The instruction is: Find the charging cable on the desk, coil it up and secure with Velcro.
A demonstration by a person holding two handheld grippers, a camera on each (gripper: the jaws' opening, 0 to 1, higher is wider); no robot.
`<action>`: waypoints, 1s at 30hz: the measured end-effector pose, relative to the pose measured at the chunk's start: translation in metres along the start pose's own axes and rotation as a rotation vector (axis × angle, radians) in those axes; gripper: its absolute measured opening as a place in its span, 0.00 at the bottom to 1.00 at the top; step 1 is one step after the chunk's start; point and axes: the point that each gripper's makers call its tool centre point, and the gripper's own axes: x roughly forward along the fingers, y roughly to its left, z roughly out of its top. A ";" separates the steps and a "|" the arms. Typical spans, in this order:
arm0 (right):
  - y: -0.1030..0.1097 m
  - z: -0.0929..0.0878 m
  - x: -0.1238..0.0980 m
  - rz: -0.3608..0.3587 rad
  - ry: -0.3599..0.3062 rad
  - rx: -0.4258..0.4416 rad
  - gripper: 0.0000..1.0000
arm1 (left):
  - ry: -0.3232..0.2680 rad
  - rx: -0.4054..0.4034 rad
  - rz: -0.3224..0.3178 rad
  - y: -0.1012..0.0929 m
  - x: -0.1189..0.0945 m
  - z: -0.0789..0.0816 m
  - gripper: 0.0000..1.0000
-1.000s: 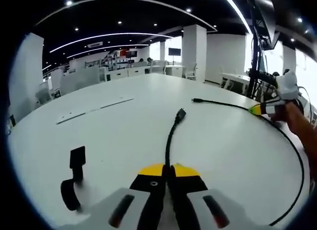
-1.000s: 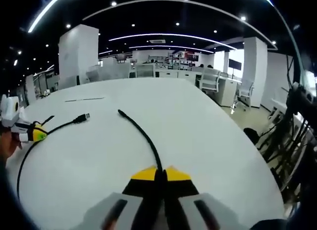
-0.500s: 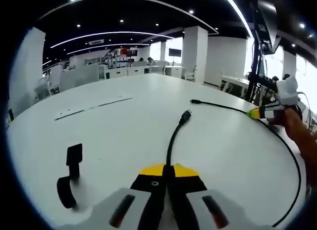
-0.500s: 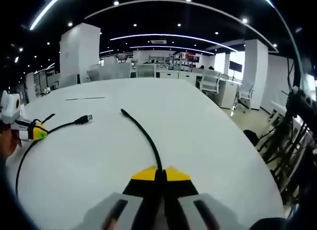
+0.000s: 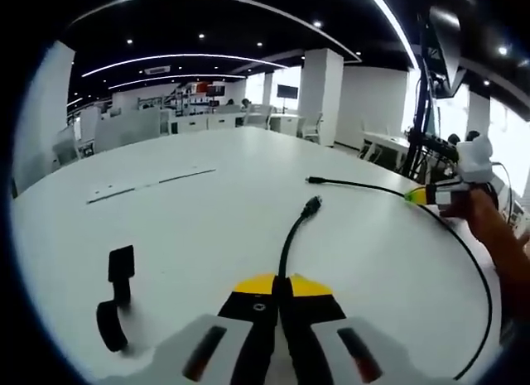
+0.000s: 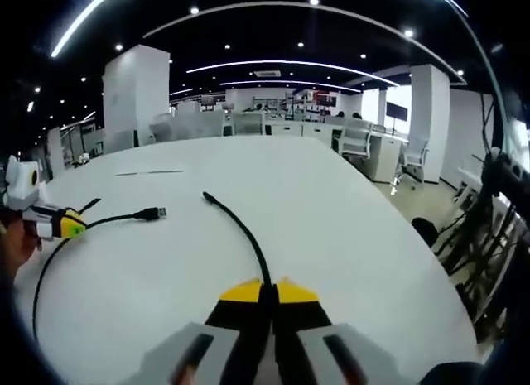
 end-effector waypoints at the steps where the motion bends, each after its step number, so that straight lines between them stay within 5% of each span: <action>1: 0.001 0.001 -0.001 0.001 -0.004 0.002 0.05 | -0.005 0.004 -0.004 -0.001 -0.001 0.001 0.04; 30: 0.045 0.022 -0.012 0.083 -0.070 0.002 0.04 | -0.056 0.037 -0.044 0.021 -0.034 0.020 0.04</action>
